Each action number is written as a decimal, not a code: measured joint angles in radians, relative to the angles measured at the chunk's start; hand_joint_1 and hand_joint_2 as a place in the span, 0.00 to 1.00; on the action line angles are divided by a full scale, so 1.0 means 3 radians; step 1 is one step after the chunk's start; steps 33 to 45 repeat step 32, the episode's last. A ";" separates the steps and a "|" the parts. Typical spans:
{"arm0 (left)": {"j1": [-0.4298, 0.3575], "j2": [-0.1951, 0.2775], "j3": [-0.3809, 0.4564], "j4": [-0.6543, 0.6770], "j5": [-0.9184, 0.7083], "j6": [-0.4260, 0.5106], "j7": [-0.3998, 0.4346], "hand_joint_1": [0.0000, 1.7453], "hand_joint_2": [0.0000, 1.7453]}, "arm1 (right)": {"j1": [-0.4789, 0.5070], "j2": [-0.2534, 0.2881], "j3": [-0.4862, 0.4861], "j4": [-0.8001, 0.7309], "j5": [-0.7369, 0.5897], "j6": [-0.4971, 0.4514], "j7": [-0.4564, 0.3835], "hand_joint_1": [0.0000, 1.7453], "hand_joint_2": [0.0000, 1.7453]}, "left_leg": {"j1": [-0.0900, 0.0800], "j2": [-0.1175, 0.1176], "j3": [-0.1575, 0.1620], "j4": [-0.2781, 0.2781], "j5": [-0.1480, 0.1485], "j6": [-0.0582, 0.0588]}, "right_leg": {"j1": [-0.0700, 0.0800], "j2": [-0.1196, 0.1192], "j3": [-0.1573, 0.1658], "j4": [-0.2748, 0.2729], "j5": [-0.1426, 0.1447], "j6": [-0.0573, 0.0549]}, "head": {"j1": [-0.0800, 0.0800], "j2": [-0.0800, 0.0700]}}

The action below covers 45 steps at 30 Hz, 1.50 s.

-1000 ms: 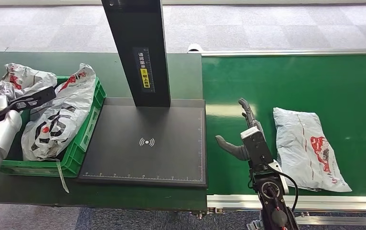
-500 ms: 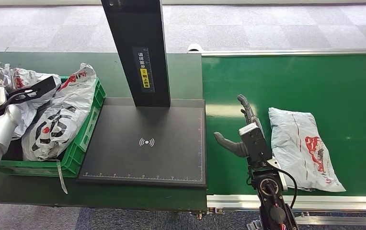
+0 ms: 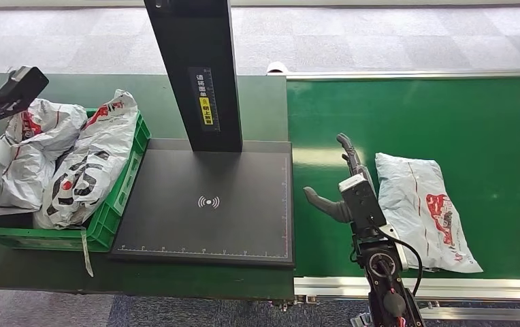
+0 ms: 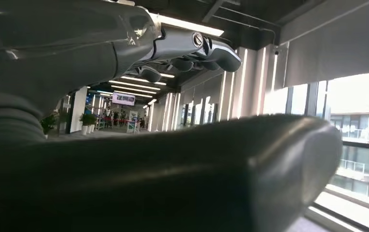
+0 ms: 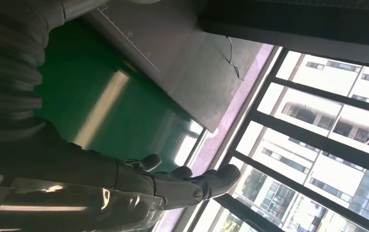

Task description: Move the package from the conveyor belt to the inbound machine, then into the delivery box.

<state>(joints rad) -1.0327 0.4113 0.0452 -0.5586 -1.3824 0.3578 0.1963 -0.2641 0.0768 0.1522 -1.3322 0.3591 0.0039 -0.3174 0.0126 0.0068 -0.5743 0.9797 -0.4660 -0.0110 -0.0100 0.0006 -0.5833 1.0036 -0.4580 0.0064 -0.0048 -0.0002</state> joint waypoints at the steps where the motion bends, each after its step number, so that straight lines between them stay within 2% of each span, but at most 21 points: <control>1: 0.0004 -0.0001 0.0020 -0.0037 0.0013 0.0015 -0.0010 0.00 0.00 | -0.0001 -0.0001 0.0000 0.0006 -0.0003 -0.0001 0.0000 0.00 1.00 | 0.0000 0.0000 0.0000 0.0000 0.0000 0.0000 | 0.0000 0.0000 0.0000 0.0000 0.0000 0.0000 | 0.0000 0.0000; 7: 0.0032 -0.0004 0.0078 -0.0165 0.0049 0.0070 -0.0050 0.00 0.00 | -0.0003 -0.0003 0.0000 0.0032 -0.0010 -0.0006 -0.0005 0.00 1.00 | 0.0000 0.0000 0.0000 0.0000 0.0000 0.0000 | 0.0000 0.0000 -0.0001 0.0000 0.0000 0.0000 | -0.0001 0.0000; 10: 0.0079 -0.0030 0.0103 -0.0257 0.0200 0.0306 -0.0208 0.00 0.00 | -0.0004 -0.0005 -0.0001 0.0045 -0.0022 -0.0028 -0.0038 0.00 1.00 | 0.0000 0.0000 0.0000 0.0000 0.0000 0.0000 | 0.0000 0.0000 -0.0002 0.0000 0.0000 0.0000 | -0.0001 -0.0001; 14: 0.0225 -0.0119 0.0118 -0.0569 0.0570 0.0632 -0.0536 0.00 1.00 | -0.0005 -0.0017 -0.0001 0.0063 -0.0053 -0.0067 -0.0073 0.00 1.00 | -0.0001 0.0000 0.0000 0.0000 0.0000 0.0000 | -0.0001 0.0000 -0.0002 -0.0001 0.0000 0.0000 | 0.0000 0.0000; 17: 0.0406 -0.0239 0.0116 -0.0943 0.0972 0.0778 -0.0812 0.00 1.00 | 0.0004 -0.0038 -0.0002 0.0076 -0.0080 -0.0107 -0.0104 0.00 1.00 | -0.0001 0.0000 0.0000 0.0001 0.0000 0.0000 | -0.0002 0.0000 -0.0001 -0.0001 0.0000 0.0000 | 0.0000 0.0000; 21: 0.0602 -0.0370 0.0115 -0.1308 0.1363 0.0781 -0.1057 0.00 1.00 | 0.0031 -0.0058 -0.0003 0.0090 -0.0091 -0.0139 -0.0140 0.00 1.00 | -0.0002 0.0001 0.0000 0.0001 0.0000 0.0000 | -0.0002 0.0000 -0.0003 -0.0002 0.0000 0.0000 | -0.0001 0.0000; 25: 0.0847 -0.0569 0.0110 -0.1685 0.2547 0.0366 -0.1665 0.00 1.00 | 0.0065 -0.0085 -0.0003 0.0092 -0.0123 -0.0175 -0.0203 0.00 1.00 | -0.0001 -0.0001 0.0000 0.0001 0.0000 0.0000 | -0.0002 -0.0001 -0.0002 -0.0002 0.0000 0.0000 | -0.0002 0.0000; 27: 0.1010 -0.0678 0.0082 -0.1878 0.3045 0.0180 -0.1882 0.00 1.00 | 0.0082 -0.0108 -0.0003 0.0092 -0.0176 -0.0191 -0.0248 0.00 1.00 | -0.0002 0.0002 0.0000 0.0001 -0.0001 0.0000 | -0.0002 0.0000 -0.0002 -0.0002 0.0000 0.0000 | -0.0001 0.0000; 31: 0.1331 -0.0842 -0.0033 -0.2203 0.3602 0.0067 -0.2250 0.00 1.00 | 0.0105 -0.0152 -0.0005 0.0092 -0.0252 -0.0200 -0.0301 0.00 1.00 | -0.0003 0.0002 0.0000 0.0001 -0.0002 0.0000 | -0.0003 0.0000 -0.0002 -0.0002 0.0000 0.0001 | -0.0001 0.0000; 45: 0.1372 -0.0860 -0.0051 -0.2244 0.3651 0.0059 -0.2297 0.00 1.00 | 0.0106 -0.0157 -0.0005 0.0092 -0.0256 -0.0200 -0.0303 0.00 1.00 | -0.0003 0.0002 -0.0001 0.0001 -0.0002 0.0000 | -0.0003 0.0000 -0.0002 -0.0002 0.0000 0.0001 | -0.0001 0.0000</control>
